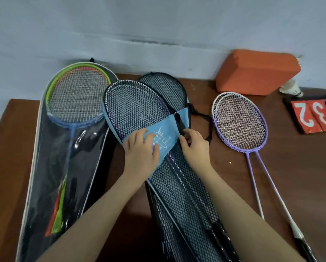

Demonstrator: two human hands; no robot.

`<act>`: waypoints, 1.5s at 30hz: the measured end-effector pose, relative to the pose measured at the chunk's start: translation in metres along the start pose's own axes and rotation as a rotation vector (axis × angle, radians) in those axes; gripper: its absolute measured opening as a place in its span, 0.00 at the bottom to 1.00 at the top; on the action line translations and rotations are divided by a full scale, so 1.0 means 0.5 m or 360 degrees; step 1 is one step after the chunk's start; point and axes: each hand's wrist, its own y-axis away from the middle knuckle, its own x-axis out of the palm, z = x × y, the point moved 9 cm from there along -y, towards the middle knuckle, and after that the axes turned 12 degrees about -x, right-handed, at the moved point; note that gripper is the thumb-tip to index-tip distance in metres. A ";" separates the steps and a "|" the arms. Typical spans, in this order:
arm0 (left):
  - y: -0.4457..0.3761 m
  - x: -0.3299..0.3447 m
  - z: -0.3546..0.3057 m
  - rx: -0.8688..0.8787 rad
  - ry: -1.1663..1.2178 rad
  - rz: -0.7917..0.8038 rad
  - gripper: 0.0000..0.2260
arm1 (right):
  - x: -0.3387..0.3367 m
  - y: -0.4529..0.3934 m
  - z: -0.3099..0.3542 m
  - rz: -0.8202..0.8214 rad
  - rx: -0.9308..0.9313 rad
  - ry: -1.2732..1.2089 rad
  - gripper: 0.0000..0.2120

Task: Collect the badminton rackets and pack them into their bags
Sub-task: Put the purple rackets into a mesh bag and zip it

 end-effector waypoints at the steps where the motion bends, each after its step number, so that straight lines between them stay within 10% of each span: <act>1: -0.028 0.001 -0.009 0.0056 0.0020 -0.0004 0.15 | 0.005 -0.022 0.002 0.0017 0.0020 0.0006 0.14; 8: -0.182 0.066 -0.065 0.0291 -0.0050 0.0339 0.12 | 0.045 -0.105 0.009 0.0184 0.0116 0.0102 0.09; 22: -0.231 0.014 -0.070 -0.0118 0.0373 0.0351 0.19 | -0.043 -0.046 0.139 -0.0204 -0.0805 0.0016 0.09; 32: -0.176 -0.033 -0.064 -0.0256 0.1148 0.0386 0.11 | -0.049 -0.060 0.087 0.0005 -0.0211 -0.0540 0.08; 45: -0.129 -0.096 -0.073 -0.0016 0.1198 0.0173 0.10 | -0.061 -0.152 0.120 0.0113 -0.0189 -0.0870 0.12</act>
